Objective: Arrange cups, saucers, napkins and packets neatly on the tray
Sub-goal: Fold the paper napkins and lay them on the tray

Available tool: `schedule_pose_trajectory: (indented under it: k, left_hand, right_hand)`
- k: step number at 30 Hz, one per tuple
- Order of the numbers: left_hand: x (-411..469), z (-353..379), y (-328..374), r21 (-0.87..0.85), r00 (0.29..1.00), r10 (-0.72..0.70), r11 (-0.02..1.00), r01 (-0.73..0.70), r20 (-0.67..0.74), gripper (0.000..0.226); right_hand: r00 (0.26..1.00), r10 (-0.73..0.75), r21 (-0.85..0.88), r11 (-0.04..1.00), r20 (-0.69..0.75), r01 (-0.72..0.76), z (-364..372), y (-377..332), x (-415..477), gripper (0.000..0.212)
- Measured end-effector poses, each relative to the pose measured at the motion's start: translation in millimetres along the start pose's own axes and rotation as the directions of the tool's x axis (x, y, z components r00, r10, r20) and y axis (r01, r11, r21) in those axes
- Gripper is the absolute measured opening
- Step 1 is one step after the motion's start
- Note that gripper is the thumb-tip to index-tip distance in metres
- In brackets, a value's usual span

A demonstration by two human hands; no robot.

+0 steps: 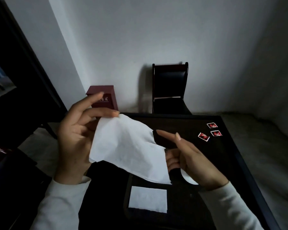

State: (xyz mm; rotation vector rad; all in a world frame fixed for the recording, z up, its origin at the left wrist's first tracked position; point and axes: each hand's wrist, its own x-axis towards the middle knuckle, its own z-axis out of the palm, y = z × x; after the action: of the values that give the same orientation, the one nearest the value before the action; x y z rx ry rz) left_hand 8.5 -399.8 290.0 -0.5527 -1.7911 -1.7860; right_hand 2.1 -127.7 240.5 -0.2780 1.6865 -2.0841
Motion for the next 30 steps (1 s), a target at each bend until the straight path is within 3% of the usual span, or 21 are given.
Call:
schedule_pose_trajectory:
  k: [3, 9, 11, 12, 13, 15, 16, 18, 19, 23, 27, 30]
  left_hand:
    - [-4.6, -3.0, -0.1, 0.017, 1.0, -0.009, 1.0, 0.008, 0.003, 0.08]
    - [-21.0, -10.5, 4.3, 0.044, 0.995, -0.006, 0.999, 0.01, -0.099, 0.066]
    - [-32.9, -7.5, -1.8, -0.016, 0.977, -0.096, 0.995, 0.094, -0.192, 0.054]
    - [-42.7, -6.7, -9.9, -0.073, 0.945, -0.209, 0.978, 0.197, -0.25, 0.047]
    - [-52.3, -3.7, -14.4, -0.212, 0.877, -0.391, 0.916, 0.341, -0.279, 0.047]
    - [-74.0, 4.3, -22.7, -0.564, 0.675, -0.736, 0.578, 0.59, -0.049, 0.075]
    - [-83.9, 8.6, -26.9, -0.614, 0.61, -0.789, 0.447, 0.651, 0.073, 0.076]
    - [-95.8, 16.5, -33.0, -0.579, 0.55, -0.82, 0.374, 0.724, 0.158, 0.068]
    - [-97.9, 19.4, -36.5, -0.572, 0.55, -0.819, 0.375, 0.73, 0.164, 0.067]
    - [-91.6, 22.9, -53.8, -0.355, 0.636, -0.752, 0.555, 0.752, 0.171, 0.059]
    - [-82.1, 25.8, -67.2, -0.286, 0.645, -0.744, 0.589, 0.756, 0.175, 0.073]
    - [-83.4, 29.1, -74.4, -0.263, 0.707, -0.689, 0.661, 0.703, 0.158, 0.073]
  right_hand:
    - [0.996, -0.091, 0.082, 0.993, 0.007, 0.09, 12.3, 4.7, 3.0, 0.048]
    - [0.945, -0.273, 0.073, 0.954, -0.177, 0.29, 22.8, 9.4, 5.3, 0.04]
    - [0.923, -0.322, 0.031, 0.941, -0.212, 0.336, 22.2, 6.6, 1.8, 0.04]
    - [0.91, -0.346, 0.002, 0.935, -0.228, 0.356, 21.2, 5.0, -0.5, 0.038]
    - [0.898, -0.367, -0.03, 0.928, -0.241, 0.371, 20.0, 3.4, -3.3, 0.034]
    - [0.889, -0.382, -0.091, 0.924, -0.252, 0.371, 16.5, 2.7, -8.7, 0.03]
    - [0.891, -0.373, -0.122, 0.928, -0.257, 0.353, 14.4, 3.3, -11.3, 0.03]
    - [0.904, -0.339, -0.181, 0.937, -0.261, 0.299, 8.2, 5.3, -17.6, 0.027]
    - [0.914, -0.315, -0.205, 0.942, -0.257, 0.267, 4.8, 6.9, -20.9, 0.025]
    - [0.937, -0.245, -0.234, 0.954, -0.249, 0.187, -8.0, 12.2, -32.5, 0.027]
    - [0.938, -0.223, -0.292, 0.946, -0.264, 0.142, -22.1, 14.2, -40.3, 0.033]
    - [0.936, -0.224, -0.288, 0.947, -0.27, 0.143, -30.8, 15.5, -44.1, 0.034]
